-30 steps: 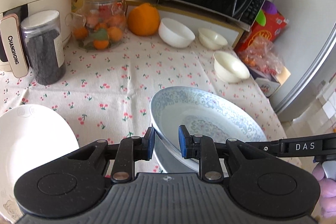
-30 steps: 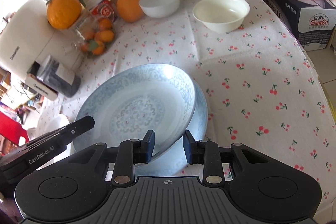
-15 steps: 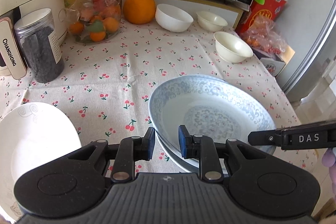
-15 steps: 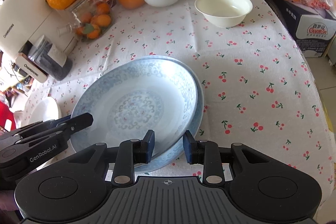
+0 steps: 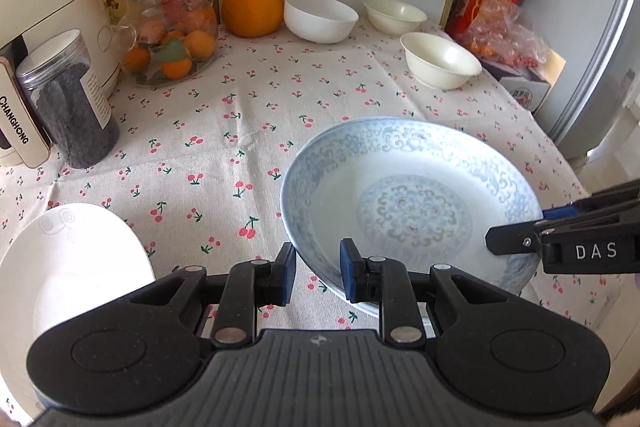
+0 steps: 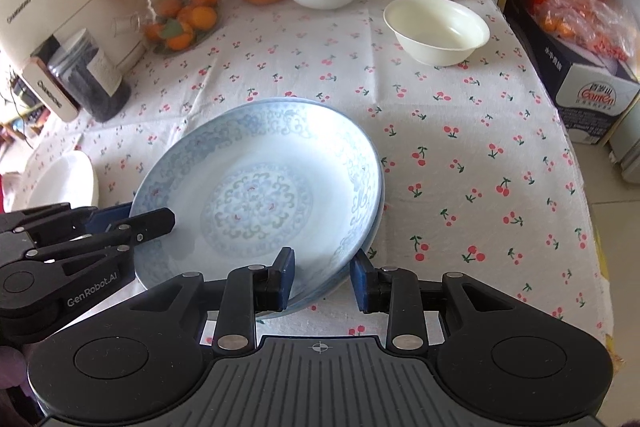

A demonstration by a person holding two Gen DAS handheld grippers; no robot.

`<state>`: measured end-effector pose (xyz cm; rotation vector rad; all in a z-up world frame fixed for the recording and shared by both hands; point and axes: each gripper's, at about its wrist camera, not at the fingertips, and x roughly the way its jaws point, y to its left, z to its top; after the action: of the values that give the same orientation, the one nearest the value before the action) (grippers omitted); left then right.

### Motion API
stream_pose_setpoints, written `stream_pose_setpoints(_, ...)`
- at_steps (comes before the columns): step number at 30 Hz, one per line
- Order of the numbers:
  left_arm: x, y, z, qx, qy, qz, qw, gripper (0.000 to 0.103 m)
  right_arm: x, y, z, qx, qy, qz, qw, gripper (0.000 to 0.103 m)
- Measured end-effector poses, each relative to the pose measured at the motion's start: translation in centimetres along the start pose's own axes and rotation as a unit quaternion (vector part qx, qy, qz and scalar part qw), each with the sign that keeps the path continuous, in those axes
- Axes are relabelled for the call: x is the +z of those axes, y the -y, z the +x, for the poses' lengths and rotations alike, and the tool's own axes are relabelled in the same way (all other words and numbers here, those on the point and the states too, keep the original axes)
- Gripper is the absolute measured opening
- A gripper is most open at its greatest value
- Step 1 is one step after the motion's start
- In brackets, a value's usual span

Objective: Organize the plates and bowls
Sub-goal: 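Lower the smaller blue plate into the large blue plate and open both tools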

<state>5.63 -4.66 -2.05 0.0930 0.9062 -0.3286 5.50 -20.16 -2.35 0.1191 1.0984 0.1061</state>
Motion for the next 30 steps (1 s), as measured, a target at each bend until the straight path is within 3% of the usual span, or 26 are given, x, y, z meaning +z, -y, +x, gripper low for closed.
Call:
stream_pose_setpoints(13, -0.12, 0.54, 0.24, 0.011, -0.006, 0.029, 0.9995, 0.02, -0.31, -0.7, 0.65, -0.025, -0.012, -0.035, 0.999, 0.032)
stream_pose_setpoints(19, 0.02, 0.44, 0.13, 0.01, -0.004, 0.033, 0.9994, 0.023, -0.16, -1.02, 0.64, -0.026, -0.02, -0.055, 0.998, 0.038)
stream_pose_setpoints(21, 0.06, 0.4, 0.08, 0.012, -0.004, 0.035, 0.9993, 0.025, -0.05, -0.98, 0.37, -0.023, -0.015, -0.056, 0.998, 0.058)
stream_pose_setpoints(23, 0.07, 0.29, 0.15, 0.013, -0.007, 0.034, 0.9993, 0.029, 0.11, -0.85, 0.11, -0.022, -0.01, -0.055, 0.998, 0.067)
stream_pose_setpoints(27, 0.12, -0.09, 0.15, 0.013, -0.012, 0.025, 0.9995, 0.039, 0.36, -0.48, 0.1, -0.021, -0.011, -0.05, 0.998, 0.072)
stream_pose_setpoints(30, 0.19, -0.31, -0.03, 0.009, -0.012, 0.023, 0.9996, 0.055, 0.41, -0.17, 0.22, -0.025, -0.011, -0.044, 0.999, 0.076)
